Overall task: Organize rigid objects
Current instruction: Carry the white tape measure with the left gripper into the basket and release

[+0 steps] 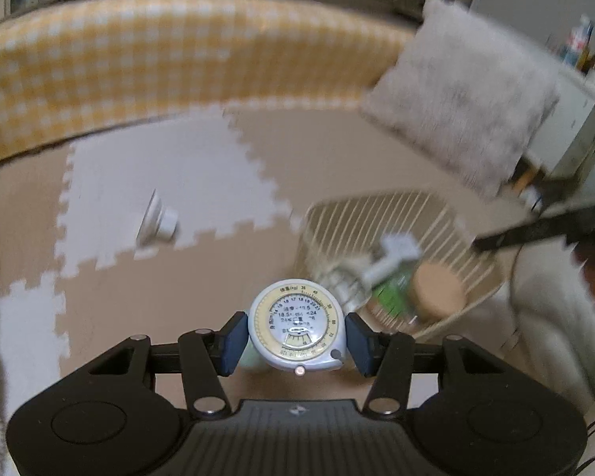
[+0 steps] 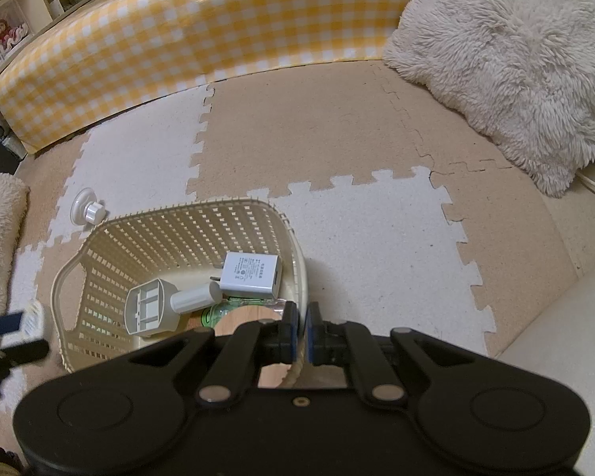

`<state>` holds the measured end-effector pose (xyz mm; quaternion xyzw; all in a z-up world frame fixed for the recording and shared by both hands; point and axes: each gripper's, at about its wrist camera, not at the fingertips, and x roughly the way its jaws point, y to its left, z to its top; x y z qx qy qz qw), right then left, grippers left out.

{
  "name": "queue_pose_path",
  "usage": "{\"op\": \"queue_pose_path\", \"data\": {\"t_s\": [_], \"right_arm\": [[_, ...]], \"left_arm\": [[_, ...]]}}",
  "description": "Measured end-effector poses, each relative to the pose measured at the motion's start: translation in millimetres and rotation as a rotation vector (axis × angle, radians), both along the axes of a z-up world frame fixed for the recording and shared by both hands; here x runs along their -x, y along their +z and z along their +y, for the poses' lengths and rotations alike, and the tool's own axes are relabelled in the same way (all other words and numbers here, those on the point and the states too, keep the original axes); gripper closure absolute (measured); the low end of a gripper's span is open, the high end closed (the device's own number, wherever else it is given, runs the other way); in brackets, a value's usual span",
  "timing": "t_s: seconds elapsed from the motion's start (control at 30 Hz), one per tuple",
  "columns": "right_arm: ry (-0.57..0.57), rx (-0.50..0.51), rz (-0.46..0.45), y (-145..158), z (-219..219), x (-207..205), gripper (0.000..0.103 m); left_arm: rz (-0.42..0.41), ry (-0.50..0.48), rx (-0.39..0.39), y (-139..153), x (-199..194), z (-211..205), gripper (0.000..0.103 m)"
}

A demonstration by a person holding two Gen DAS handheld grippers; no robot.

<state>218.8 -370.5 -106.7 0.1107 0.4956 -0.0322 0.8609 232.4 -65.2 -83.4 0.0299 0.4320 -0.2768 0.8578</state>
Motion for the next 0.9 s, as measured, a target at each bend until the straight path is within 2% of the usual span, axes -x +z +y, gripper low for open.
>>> {"op": "queue_pose_path", "data": {"t_s": [0.17,0.3,0.5,0.63,0.8,0.9], "right_arm": [[0.002,0.003,0.001,0.1,1.0,0.1,0.098],[0.004,0.009,0.003,0.5,2.1,0.0,0.098],[0.004,0.009,0.003,0.7,2.2,0.2,0.098],[0.005,0.01,0.003,1.1,2.2,0.9,0.098],[0.005,0.01,0.003,1.0,2.1,0.7,0.098],[0.006,0.011,0.003,1.0,2.1,0.6,0.098]], "left_arm": [[-0.043,-0.001,0.092,16.6,7.4,-14.0,0.049],[-0.032,-0.036,0.129,18.5,8.1,-37.4,0.049],[0.01,-0.063,0.095,3.4,6.8,-71.1,0.049],[0.016,-0.094,0.043,-9.6,5.8,-88.9,0.049],[0.029,-0.107,-0.008,-23.5,3.2,-101.7,0.049],[0.032,-0.118,-0.008,-28.5,2.1,-106.6,0.049]]}}
